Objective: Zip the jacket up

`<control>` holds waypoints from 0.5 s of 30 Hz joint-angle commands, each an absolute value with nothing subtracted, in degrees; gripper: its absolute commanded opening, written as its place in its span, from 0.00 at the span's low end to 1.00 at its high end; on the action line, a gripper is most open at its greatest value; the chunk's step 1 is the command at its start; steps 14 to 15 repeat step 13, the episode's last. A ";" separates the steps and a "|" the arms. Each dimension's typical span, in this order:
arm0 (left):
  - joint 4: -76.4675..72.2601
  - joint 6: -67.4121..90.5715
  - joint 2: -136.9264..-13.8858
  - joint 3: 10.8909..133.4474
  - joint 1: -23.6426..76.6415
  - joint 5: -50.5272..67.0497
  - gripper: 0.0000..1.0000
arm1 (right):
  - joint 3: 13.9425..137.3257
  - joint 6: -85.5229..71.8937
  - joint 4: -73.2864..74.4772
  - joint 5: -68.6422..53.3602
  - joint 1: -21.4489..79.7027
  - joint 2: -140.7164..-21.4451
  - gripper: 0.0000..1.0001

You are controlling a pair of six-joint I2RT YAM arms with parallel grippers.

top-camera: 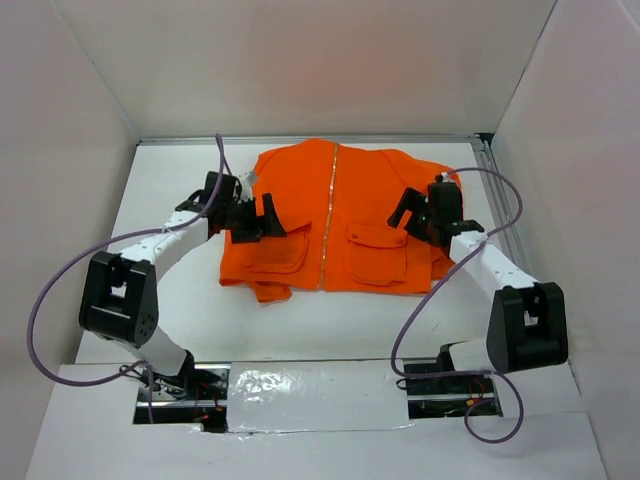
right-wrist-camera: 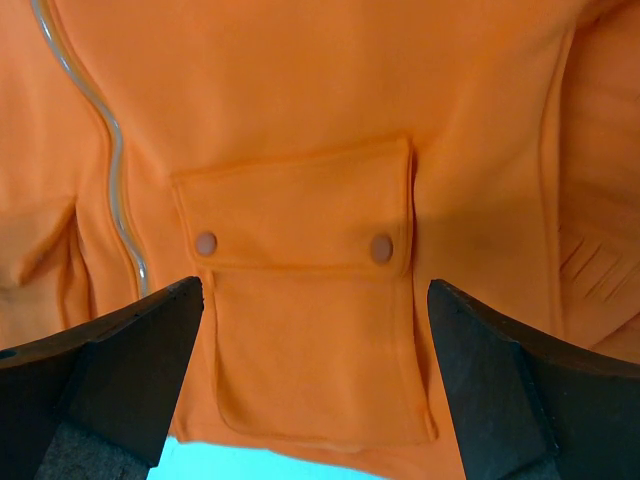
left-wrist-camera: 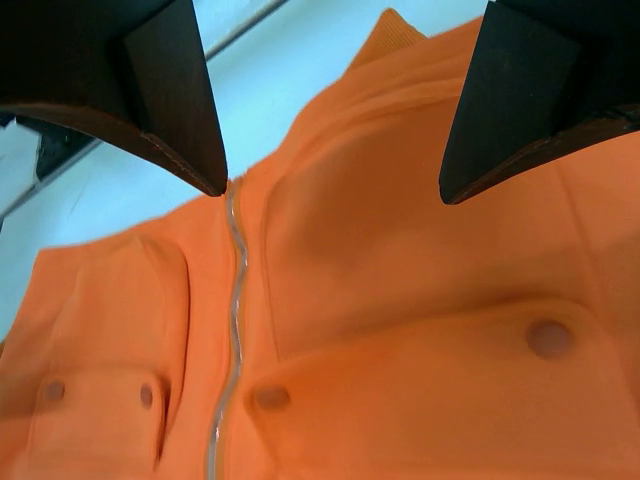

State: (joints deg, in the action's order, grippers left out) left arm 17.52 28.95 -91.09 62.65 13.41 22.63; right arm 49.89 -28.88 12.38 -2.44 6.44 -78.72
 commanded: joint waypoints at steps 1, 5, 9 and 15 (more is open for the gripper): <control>14.60 30.23 -84.32 60.92 14.85 24.53 0.99 | 46.33 -31.90 9.23 -2.02 7.82 -72.37 1.00; 13.54 30.93 -73.85 56.96 15.38 22.07 0.99 | 43.77 -32.87 11.32 2.34 8.79 -62.07 1.00; 14.50 31.81 -65.76 54.50 15.91 21.53 0.99 | 42.45 -32.78 12.74 5.62 10.19 -50.75 1.00; 16.26 33.13 -59.08 51.77 16.00 20.39 0.99 | 43.15 -31.38 17.21 7.81 10.55 -45.54 1.00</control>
